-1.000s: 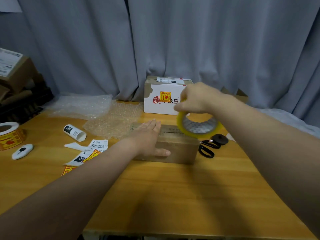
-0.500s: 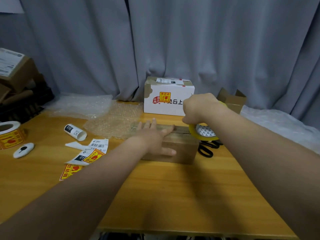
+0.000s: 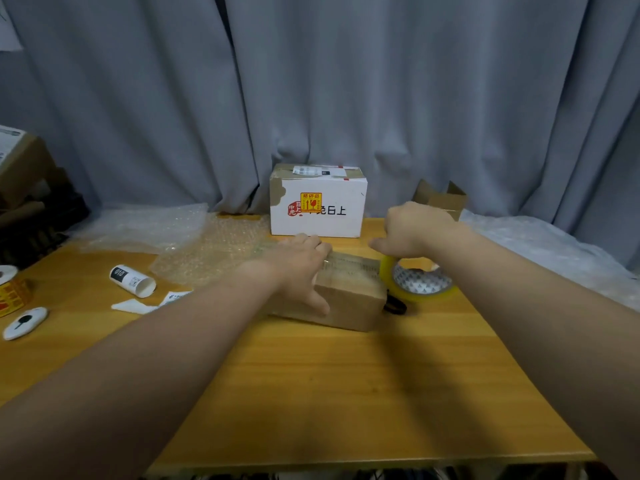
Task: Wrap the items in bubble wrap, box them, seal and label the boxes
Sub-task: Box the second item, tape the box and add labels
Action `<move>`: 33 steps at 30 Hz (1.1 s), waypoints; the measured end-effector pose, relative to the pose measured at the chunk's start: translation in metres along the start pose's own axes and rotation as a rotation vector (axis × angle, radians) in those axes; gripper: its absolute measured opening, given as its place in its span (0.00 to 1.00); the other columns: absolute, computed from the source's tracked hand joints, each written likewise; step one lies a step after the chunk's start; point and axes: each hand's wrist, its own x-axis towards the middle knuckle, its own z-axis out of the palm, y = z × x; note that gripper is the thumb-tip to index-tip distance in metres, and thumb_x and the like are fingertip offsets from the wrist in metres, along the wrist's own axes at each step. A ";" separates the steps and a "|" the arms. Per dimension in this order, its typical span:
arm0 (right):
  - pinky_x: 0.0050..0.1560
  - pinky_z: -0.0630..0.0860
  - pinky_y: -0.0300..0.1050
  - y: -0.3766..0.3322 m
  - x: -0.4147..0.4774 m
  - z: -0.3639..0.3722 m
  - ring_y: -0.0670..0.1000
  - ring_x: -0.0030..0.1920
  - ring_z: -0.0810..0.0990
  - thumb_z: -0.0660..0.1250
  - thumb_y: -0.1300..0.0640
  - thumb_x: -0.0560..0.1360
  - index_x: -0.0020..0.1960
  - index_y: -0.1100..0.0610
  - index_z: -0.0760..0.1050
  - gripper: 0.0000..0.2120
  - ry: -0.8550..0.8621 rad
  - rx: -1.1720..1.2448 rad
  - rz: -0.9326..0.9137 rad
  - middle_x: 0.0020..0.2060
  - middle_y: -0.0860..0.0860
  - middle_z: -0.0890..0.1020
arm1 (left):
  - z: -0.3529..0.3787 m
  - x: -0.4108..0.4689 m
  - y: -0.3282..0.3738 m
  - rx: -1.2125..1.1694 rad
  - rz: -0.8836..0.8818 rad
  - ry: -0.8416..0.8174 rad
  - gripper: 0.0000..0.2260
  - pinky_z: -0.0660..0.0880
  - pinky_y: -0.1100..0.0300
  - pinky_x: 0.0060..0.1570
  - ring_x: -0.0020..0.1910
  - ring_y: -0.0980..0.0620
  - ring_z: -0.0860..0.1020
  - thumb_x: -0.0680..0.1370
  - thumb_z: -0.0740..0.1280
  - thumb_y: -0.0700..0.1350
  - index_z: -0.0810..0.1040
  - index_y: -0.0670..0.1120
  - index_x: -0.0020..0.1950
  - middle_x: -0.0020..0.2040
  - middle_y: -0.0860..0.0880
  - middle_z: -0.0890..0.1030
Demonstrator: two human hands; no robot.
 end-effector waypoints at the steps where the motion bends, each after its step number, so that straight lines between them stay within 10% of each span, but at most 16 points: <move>1: 0.31 0.64 0.44 0.007 -0.004 0.000 0.50 0.32 0.69 0.63 0.44 0.76 0.31 0.55 0.63 0.21 -0.042 0.066 0.039 0.31 0.51 0.69 | -0.005 0.005 0.000 0.019 0.054 0.002 0.46 0.62 0.53 0.68 0.68 0.48 0.63 0.65 0.70 0.68 0.57 0.47 0.74 0.69 0.48 0.65; 10: 0.35 0.71 0.44 0.037 -0.033 -0.001 0.51 0.35 0.73 0.70 0.46 0.72 0.46 0.60 0.81 0.16 -0.022 0.833 0.217 0.36 0.54 0.76 | -0.002 0.025 -0.016 -0.197 0.122 -0.172 0.46 0.59 0.53 0.70 0.71 0.51 0.61 0.65 0.74 0.63 0.55 0.53 0.76 0.73 0.53 0.63; 15: 0.32 0.69 0.43 0.022 -0.022 -0.009 0.51 0.32 0.72 0.70 0.52 0.73 0.40 0.59 0.75 0.11 -0.017 0.802 0.271 0.33 0.53 0.75 | 0.017 0.023 0.001 -0.138 0.113 -0.158 0.51 0.48 0.51 0.75 0.77 0.51 0.47 0.66 0.66 0.70 0.44 0.50 0.78 0.78 0.51 0.47; 20: 0.42 0.69 0.45 0.010 -0.008 -0.017 0.53 0.42 0.73 0.68 0.55 0.74 0.54 0.61 0.76 0.13 -0.047 0.666 0.213 0.45 0.55 0.77 | 0.035 0.026 0.018 -0.245 0.154 0.011 0.52 0.52 0.52 0.75 0.76 0.51 0.53 0.63 0.65 0.74 0.47 0.50 0.78 0.78 0.50 0.54; 29: 0.35 0.76 0.41 0.027 -0.039 -0.006 0.50 0.35 0.78 0.62 0.35 0.74 0.53 0.60 0.77 0.27 -0.463 0.372 0.255 0.39 0.52 0.81 | 0.027 0.022 0.015 -0.252 0.169 -0.052 0.47 0.46 0.59 0.73 0.76 0.53 0.49 0.69 0.68 0.66 0.47 0.48 0.78 0.78 0.50 0.50; 33: 0.50 0.74 0.46 0.022 -0.040 0.019 0.50 0.39 0.78 0.57 0.29 0.73 0.53 0.58 0.79 0.33 -0.568 0.287 0.295 0.44 0.53 0.84 | 0.023 0.021 0.017 -0.230 0.184 -0.098 0.43 0.45 0.56 0.73 0.77 0.52 0.46 0.71 0.67 0.64 0.46 0.56 0.77 0.78 0.50 0.46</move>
